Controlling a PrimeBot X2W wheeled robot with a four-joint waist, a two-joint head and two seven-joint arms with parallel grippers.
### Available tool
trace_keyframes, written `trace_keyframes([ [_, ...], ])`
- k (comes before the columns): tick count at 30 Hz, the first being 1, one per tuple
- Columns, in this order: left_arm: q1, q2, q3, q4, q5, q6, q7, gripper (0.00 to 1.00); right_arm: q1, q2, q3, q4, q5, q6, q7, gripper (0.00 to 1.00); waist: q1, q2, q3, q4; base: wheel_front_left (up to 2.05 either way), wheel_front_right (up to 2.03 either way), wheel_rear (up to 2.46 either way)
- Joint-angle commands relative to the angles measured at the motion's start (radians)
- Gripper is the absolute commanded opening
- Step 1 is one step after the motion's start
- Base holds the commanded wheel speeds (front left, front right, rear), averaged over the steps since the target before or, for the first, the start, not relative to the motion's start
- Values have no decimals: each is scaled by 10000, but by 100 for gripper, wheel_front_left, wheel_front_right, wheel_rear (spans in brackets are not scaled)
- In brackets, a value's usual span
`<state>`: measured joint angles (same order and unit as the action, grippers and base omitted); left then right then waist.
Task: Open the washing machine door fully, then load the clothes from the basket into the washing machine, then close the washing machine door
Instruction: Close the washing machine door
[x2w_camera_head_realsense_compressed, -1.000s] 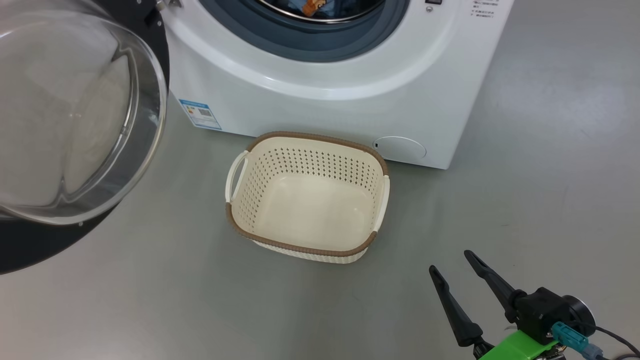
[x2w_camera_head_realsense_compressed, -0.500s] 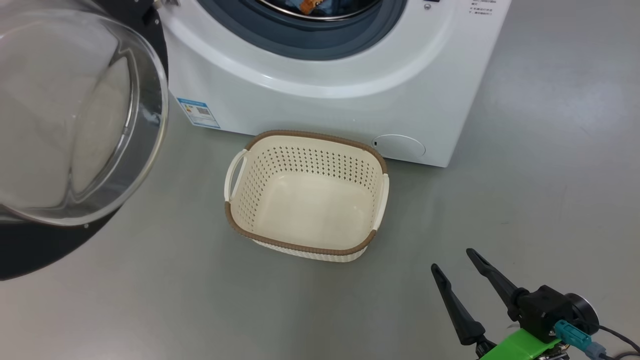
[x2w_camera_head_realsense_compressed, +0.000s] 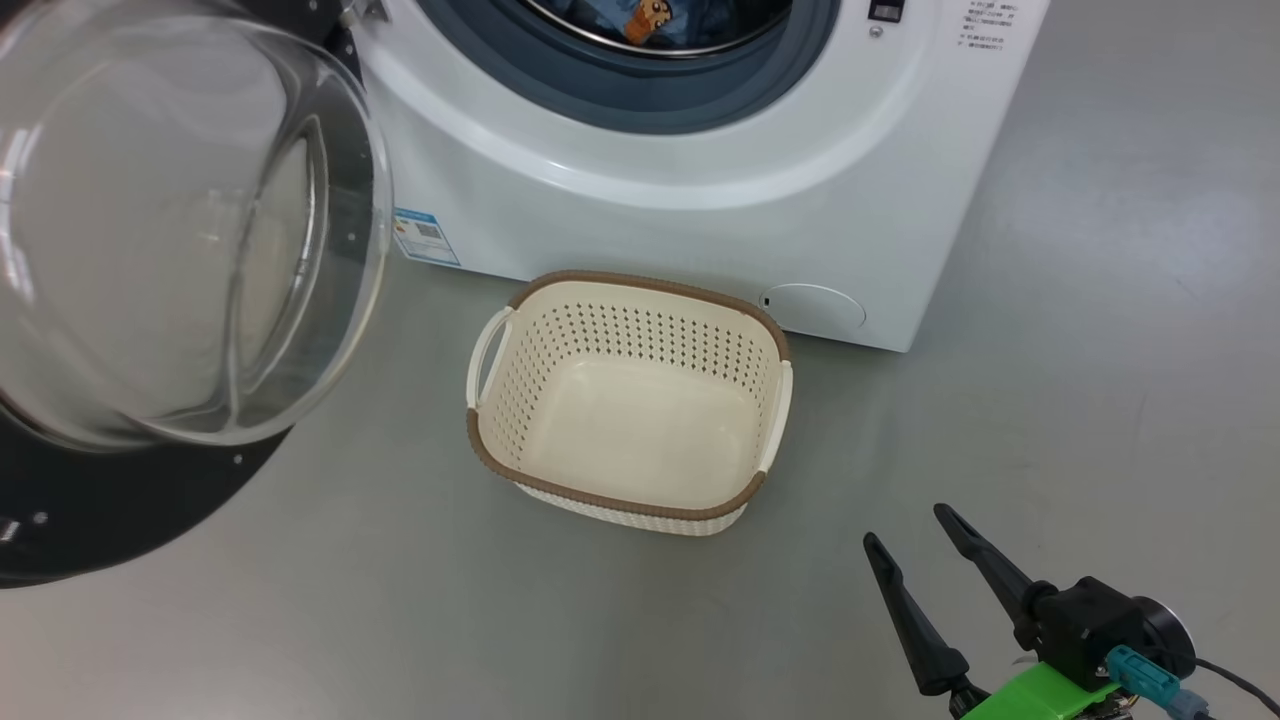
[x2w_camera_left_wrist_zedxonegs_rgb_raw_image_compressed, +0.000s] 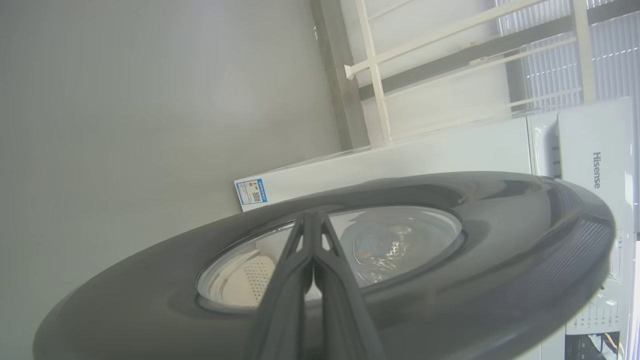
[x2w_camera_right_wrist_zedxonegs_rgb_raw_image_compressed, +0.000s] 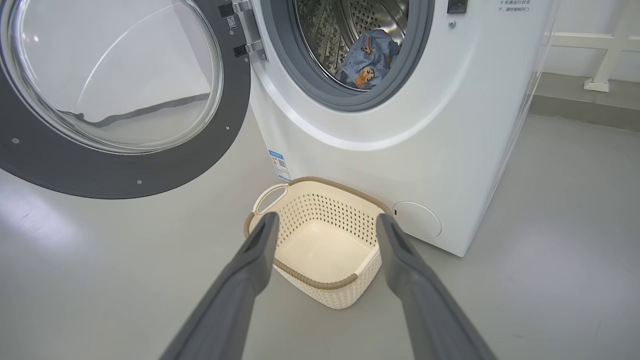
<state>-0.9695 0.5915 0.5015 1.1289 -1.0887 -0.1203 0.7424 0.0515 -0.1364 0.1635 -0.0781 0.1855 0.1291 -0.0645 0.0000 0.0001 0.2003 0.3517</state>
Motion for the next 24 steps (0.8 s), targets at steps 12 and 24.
trace_keyframes([
  [12, 2094, -211, -300, -2950, -1224, -102, 2183, 0, 67, 153, 245, -6, 23, 16, -259, 100, 0, -1, -436, 139, 0, 0, 0],
  [24, 3235, -1089, -1003, -4549, -1447, -103, 2393, 0, 96, 323, 292, 170, 70, 16, -412, 100, 0, -1, -695, 117, 0, 0, 0],
])
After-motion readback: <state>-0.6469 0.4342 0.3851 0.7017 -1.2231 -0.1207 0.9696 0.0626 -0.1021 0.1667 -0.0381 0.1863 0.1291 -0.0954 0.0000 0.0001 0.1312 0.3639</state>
